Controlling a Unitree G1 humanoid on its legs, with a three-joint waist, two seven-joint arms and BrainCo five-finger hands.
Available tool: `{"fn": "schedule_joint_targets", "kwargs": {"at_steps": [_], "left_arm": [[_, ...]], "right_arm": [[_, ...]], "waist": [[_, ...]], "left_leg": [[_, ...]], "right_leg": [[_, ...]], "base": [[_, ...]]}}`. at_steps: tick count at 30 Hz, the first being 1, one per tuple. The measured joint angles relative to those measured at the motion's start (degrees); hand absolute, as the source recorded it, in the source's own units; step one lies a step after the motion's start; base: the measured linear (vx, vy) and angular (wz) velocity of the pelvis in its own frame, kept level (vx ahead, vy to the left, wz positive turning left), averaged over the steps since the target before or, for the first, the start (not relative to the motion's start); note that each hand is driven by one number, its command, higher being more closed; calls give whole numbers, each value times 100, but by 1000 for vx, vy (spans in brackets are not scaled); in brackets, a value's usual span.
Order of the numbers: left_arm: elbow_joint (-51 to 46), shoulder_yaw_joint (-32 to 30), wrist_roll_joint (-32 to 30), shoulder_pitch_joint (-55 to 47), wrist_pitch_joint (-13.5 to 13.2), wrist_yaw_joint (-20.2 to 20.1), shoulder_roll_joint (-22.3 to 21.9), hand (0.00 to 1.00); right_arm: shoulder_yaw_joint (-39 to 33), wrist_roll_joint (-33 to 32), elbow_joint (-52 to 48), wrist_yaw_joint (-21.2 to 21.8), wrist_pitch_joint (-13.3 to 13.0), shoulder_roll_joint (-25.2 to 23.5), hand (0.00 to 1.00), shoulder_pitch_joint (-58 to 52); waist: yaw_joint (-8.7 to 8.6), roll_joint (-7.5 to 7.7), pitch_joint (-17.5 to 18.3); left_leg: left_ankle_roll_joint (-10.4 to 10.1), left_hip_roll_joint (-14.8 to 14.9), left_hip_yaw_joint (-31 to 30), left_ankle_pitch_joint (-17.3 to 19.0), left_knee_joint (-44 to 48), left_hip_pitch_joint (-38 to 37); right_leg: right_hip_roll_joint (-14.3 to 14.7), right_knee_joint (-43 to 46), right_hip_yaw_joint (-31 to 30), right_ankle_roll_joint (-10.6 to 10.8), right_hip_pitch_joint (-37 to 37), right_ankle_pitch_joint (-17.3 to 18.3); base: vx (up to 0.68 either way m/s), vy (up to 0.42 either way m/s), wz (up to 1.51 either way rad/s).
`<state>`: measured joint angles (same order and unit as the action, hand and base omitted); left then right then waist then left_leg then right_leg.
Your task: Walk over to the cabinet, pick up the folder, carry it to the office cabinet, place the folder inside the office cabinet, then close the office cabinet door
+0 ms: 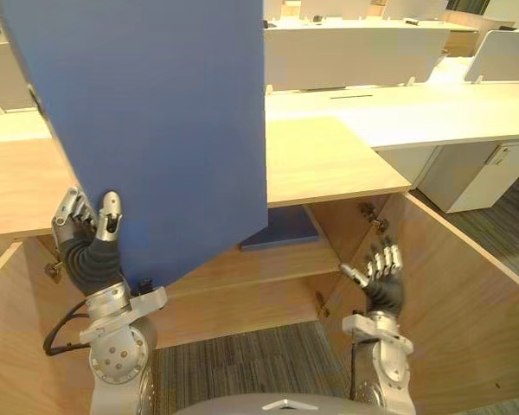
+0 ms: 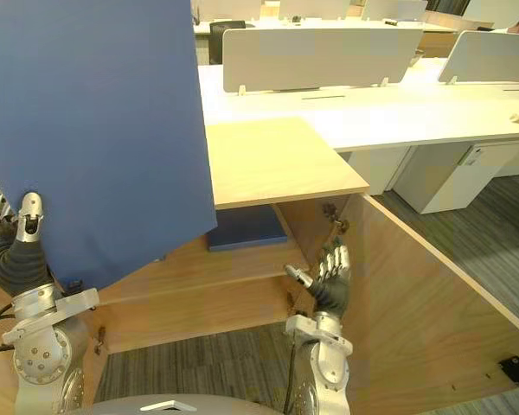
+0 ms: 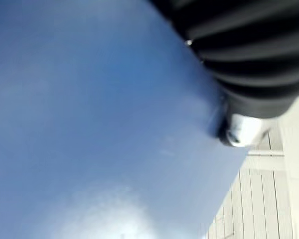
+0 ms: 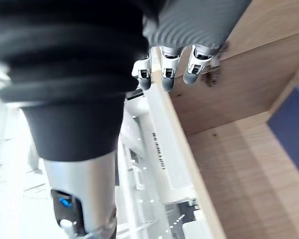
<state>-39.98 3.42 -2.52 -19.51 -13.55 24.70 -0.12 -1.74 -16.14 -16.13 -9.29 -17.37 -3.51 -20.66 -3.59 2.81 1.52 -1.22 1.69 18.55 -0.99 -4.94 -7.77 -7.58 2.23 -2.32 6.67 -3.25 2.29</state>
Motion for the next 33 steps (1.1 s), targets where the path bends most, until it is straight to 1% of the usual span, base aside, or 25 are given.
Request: {"fn": "schedule_joint_targets", "kwargs": {"at_steps": [2,4,5,6,10,13,15,17,18,19,23,24,25,29,33], "left_arm": [[24,-64,21,-21,-74,-22,-54,100],[52,-66,19,-21,-92,-110,-55,100],[76,-61,18,-21,-101,-142,-55,100],[173,-43,9,-20,-118,-210,-54,100],[445,53,9,-7,-139,-374,-53,100],[585,184,12,21,-141,-471,-42,100],[585,249,11,47,-141,-566,-21,100],[599,373,9,108,-147,-665,23,100],[609,396,8,119,-148,-678,27,100],[676,457,9,162,-172,-746,54,100],[756,612,11,216,-181,-906,186,100],[757,700,13,247,-182,-989,241,100],[757,726,12,262,-182,-1024,241,100],[810,804,12,280,-189,-1131,253,100],[941,813,19,362,-189,-1150,360,100]], "right_arm": [[48,68,-496,-4,-89,13,0,141],[153,82,-698,-1,-169,26,0,314],[180,83,-756,0,-170,29,0,395],[272,79,-804,18,-252,79,0,688],[509,59,-804,83,-273,196,0,1162],[645,-251,-803,360,-281,305,0,1450],[789,-438,-801,515,-280,387,0,1584],[917,-712,-775,719,-279,518,0,1764],[971,-734,-764,759,-278,530,0,1805],[1045,-862,-762,808,-270,611,0,1874],[1175,-974,-613,998,-245,650,0,2015],[1242,-1149,-362,1039,-211,674,0,2112],[1253,-1181,-276,1052,-199,679,0,2129],[1323,-1497,25,1216,-73,758,0,2133],[1357,-1586,228,1330,41,907,0,2173]], "waist": [[2,37,-20],[3,48,-26],[8,48,-27],[22,46,-29],[55,40,-34],[92,47,-40],[122,56,-81],[188,65,-119],[201,62,-125],[220,58,-131],[234,74,-139],[222,85,-143],[228,89,-145],[260,90,-146],[271,95,-142]], "left_leg": [[14,-9,21,11,1,1],[18,-12,21,12,1,1],[18,-13,21,12,1,2],[19,-13,18,11,0,2],[33,-15,-3,0,0,17],[81,-21,-78,-38,-1,68],[79,-21,-123,-52,-1,74],[79,-18,-140,-63,-2,82],[79,-18,-143,-64,-2,84],[81,-19,-147,-68,-3,89],[86,-20,-177,-96,-4,133],[87,-21,-196,-113,-4,164],[90,-21,-199,-120,-4,168],[94,-21,-219,-136,-4,185],[101,-17,-265,-169,-4,214]], "right_leg": [[-5,0,-12,3,15,-17],[-8,3,-13,4,15,-17],[-9,4,-13,4,14,-18],[-9,6,-10,5,12,-18],[-10,15,1,11,6,-25],[-18,12,61,11,8,-26],[-22,11,115,11,-14,-26],[-21,11,136,11,-17,-26],[-21,12,138,11,-17,-26],[-23,12,142,11,-16,-26],[-23,14,165,11,18,-27],[-23,15,175,11,42,-32],[-23,15,176,12,45,-34],[-23,15,197,10,51,-37],[-21,16,252,4,55,-44]], "base": [[2,-3,-5],[0,0,0],[0,0,0],[0,0,0],[-8,-7,3],[-10,-13,12],[-14,-17,13],[-21,-15,5],[0,0,0],[0,0,0],[-24,-13,4],[-21,-11,4],[-22,-10,4],[-9,-5,2],[-28,-12,7]]}}
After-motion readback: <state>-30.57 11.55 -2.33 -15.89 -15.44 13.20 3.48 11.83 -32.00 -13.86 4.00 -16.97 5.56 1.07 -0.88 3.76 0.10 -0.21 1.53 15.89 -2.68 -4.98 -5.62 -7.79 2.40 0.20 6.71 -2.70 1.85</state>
